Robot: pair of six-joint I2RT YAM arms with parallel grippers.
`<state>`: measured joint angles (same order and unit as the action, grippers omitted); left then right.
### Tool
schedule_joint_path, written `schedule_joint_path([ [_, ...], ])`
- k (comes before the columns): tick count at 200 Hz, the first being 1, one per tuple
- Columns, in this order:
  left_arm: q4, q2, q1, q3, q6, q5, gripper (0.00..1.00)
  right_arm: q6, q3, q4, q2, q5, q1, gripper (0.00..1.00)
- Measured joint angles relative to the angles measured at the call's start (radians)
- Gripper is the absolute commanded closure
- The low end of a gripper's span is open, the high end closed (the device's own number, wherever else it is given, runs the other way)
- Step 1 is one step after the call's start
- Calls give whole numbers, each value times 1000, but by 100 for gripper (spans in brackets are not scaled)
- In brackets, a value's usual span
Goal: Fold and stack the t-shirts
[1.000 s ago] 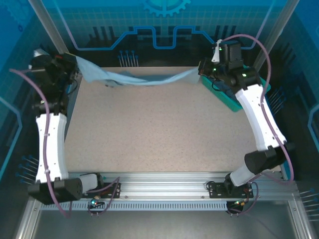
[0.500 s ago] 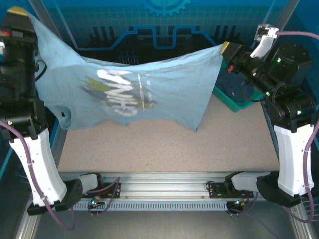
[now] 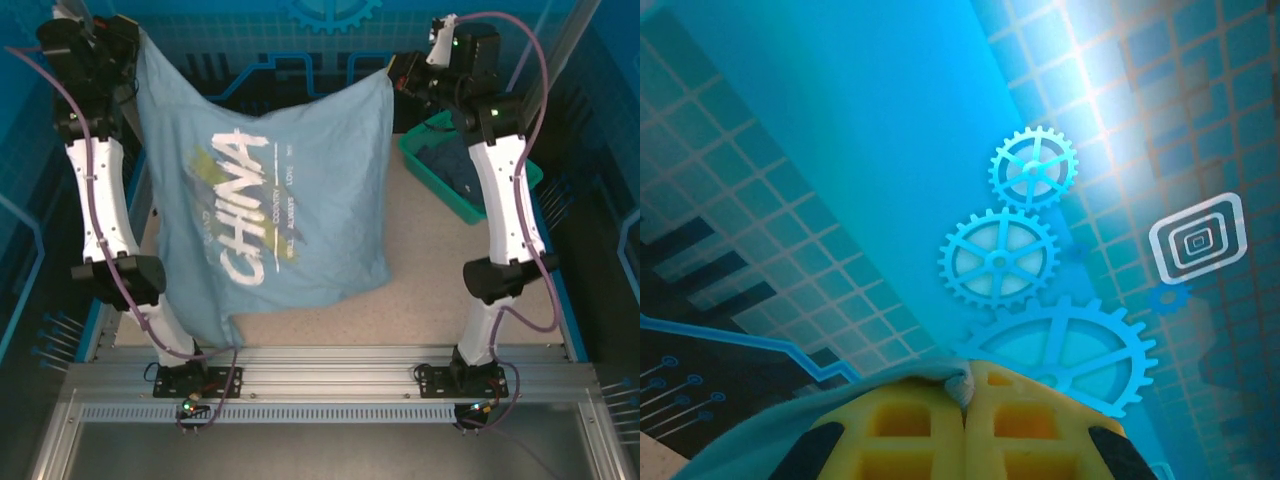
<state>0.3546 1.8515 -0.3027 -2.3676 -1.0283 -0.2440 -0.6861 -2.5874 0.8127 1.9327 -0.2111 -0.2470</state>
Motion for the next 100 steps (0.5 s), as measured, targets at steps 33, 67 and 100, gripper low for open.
schedule_joint_path([
  [33, -48, -28, -45, -103, -41, -50, 100, -34, -84, 3, 8, -34, 40, 100],
  [67, -103, -72, -88, -222, -87, -98, 100, -93, -97, -40, -16, -87, 120, 100],
  [100, -97, -212, -98, -129, -95, -132, 100, -119, -77, -45, -39, -132, 157, 100],
])
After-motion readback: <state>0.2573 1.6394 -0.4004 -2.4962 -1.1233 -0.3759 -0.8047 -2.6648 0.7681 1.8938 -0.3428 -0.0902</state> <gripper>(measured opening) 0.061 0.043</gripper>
